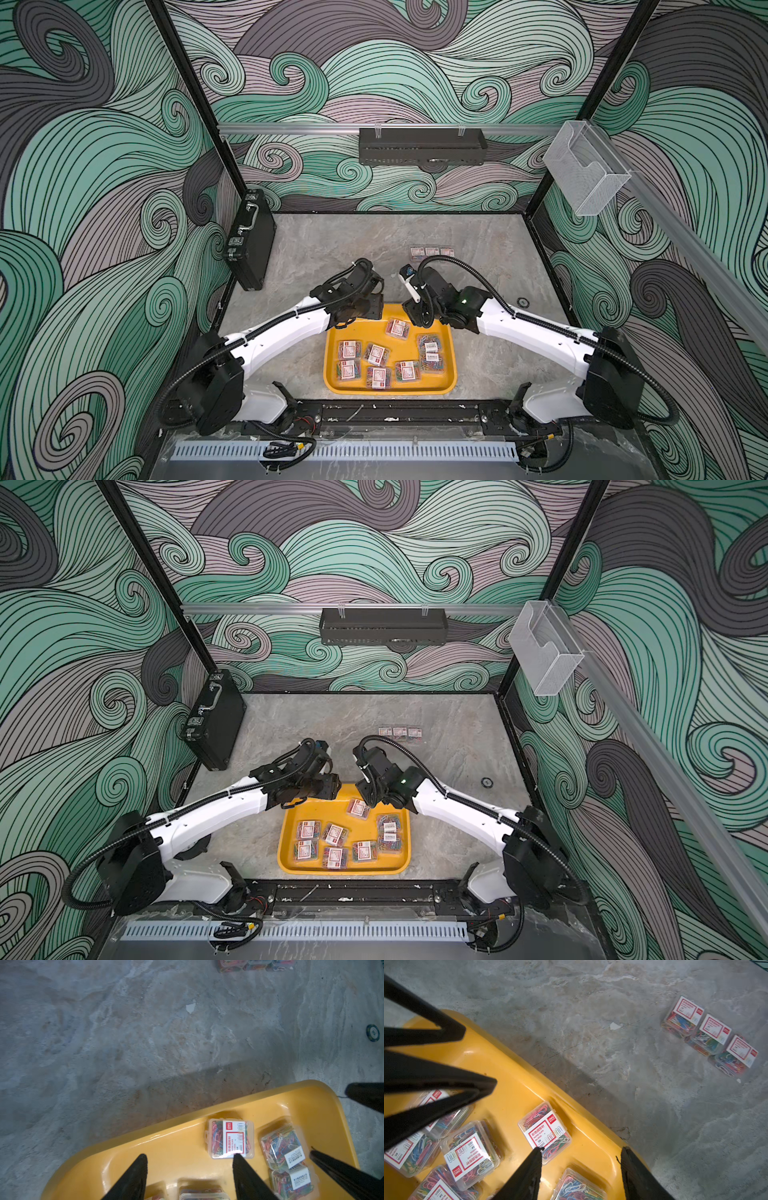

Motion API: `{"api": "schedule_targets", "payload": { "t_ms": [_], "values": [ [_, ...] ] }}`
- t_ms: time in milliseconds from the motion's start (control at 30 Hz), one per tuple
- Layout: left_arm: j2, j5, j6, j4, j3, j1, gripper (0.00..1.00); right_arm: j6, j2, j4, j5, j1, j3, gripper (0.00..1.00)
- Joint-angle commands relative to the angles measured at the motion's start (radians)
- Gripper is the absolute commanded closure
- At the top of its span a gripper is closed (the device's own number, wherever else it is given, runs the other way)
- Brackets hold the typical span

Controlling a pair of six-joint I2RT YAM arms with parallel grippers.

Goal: Take the paper clips out of the storage box
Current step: Move the boxed paper clips to the storage box.

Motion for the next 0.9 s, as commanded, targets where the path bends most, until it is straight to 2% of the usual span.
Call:
{"api": "schedule_targets", "payload": {
  "t_ms": [0, 167, 300, 600, 867],
  "values": [
    [-0.088, -0.032, 0.026, -0.042, -0.021, 0.048, 0.35, 0.014, 0.037, 0.021, -0.039, 0.029, -0.009, 0.39],
    [-0.2, -0.062, 0.026, -0.069, -0.06, 0.12, 0.34, 0.017, 0.106, 0.049, -0.111, 0.06, -0.017, 0.39],
    [-0.258, -0.059, 0.029, -0.07, -0.089, 0.139, 0.33, -0.006, 0.168, 0.053, -0.143, 0.069, -0.016, 0.38],
    [-0.291, -0.065, 0.027, -0.1, -0.109, 0.143, 0.33, -0.003, 0.279, 0.021, -0.067, 0.067, 0.022, 0.33],
    [-0.286, -0.057, 0.031, -0.104, -0.106, 0.145, 0.33, 0.042, 0.333, -0.005, -0.037, 0.062, 0.051, 0.36]
  ]
}}
